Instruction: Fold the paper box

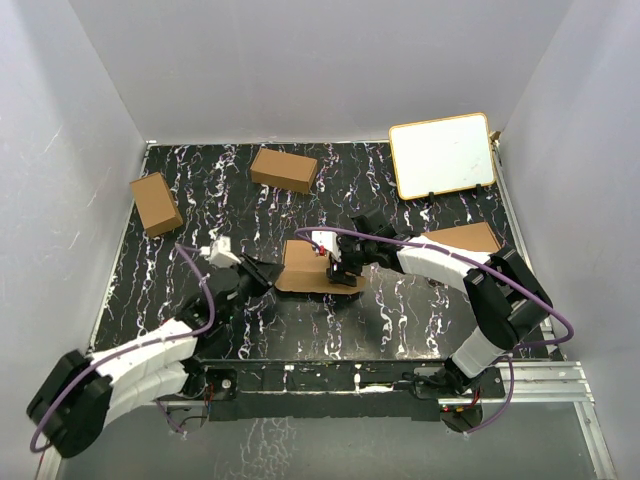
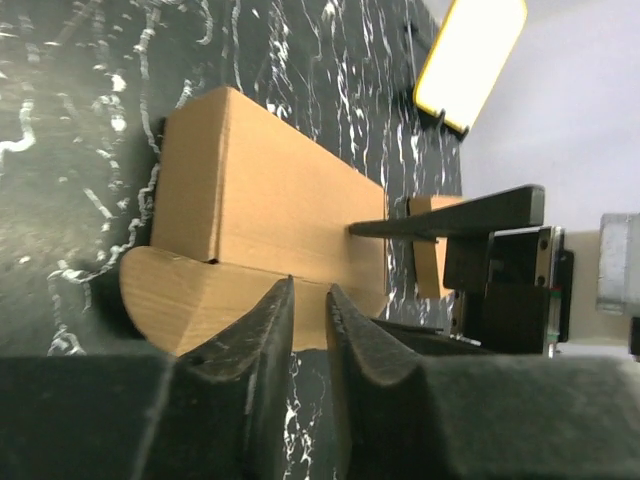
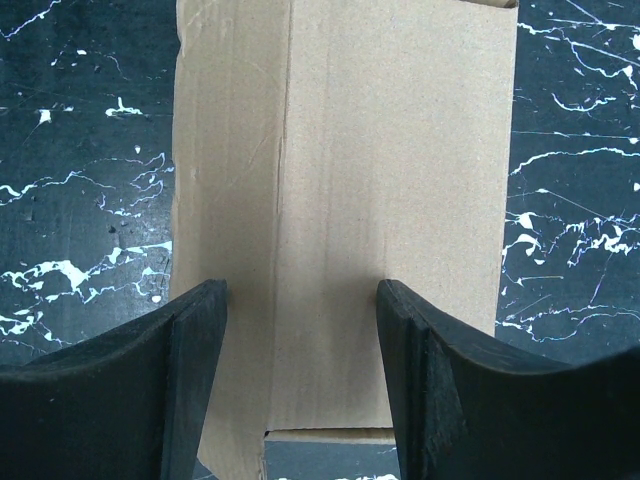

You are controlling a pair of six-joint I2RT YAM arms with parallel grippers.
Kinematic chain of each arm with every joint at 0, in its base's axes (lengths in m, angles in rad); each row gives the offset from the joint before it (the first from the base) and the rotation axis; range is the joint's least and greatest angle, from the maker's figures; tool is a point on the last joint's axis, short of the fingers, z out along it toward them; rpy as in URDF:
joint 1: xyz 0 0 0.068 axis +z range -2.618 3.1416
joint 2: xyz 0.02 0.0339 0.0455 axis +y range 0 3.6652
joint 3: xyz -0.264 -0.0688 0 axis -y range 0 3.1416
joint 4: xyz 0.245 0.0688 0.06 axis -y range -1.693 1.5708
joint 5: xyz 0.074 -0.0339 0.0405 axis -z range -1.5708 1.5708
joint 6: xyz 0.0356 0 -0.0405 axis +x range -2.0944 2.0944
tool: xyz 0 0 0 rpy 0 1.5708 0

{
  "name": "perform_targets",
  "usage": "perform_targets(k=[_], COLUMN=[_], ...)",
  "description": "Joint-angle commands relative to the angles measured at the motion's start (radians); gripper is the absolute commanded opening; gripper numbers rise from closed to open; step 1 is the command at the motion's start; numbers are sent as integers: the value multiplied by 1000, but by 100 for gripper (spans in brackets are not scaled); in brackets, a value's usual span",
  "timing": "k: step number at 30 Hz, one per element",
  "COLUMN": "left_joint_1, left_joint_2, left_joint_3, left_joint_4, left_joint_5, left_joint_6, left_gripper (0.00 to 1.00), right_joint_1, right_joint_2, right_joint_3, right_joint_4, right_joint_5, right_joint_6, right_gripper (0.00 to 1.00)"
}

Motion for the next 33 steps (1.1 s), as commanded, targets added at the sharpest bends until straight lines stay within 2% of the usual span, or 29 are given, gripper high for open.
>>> perform_targets(k=[1, 3, 4, 9, 21, 30, 31, 33], left_joint_1=[-1, -1, -1, -1, 1, 1, 1, 2], left_joint_2=[181, 279, 309, 402, 580, 564, 542, 490], left_joint_3=[82, 113, 124, 126, 213, 120, 106, 89], left_joint_4=[159, 179, 178, 186, 205, 345, 351, 321], left_joint_5=[186, 221, 231, 242, 136, 101, 102, 84], left_joint_6=[76, 77, 77, 71, 158, 204, 203, 177], left_gripper=[10, 0, 0, 0, 0, 0, 1, 15], right_joint_1=[-1, 0, 1, 1, 0, 0, 0, 0], right_joint_2=[24, 26, 26, 30, 41, 53, 53, 56], right_joint_3=[13, 14, 13, 14, 13, 20, 22, 24], right_joint_4=[-15, -15, -15, -17, -29, -35, -34, -32], right_joint_5=[14, 15, 15, 15, 3, 13, 14, 18], right_joint_6=[20, 20, 21, 22, 16, 22, 25, 33], right_gripper=[64, 64, 64, 64, 63, 63, 63, 63])
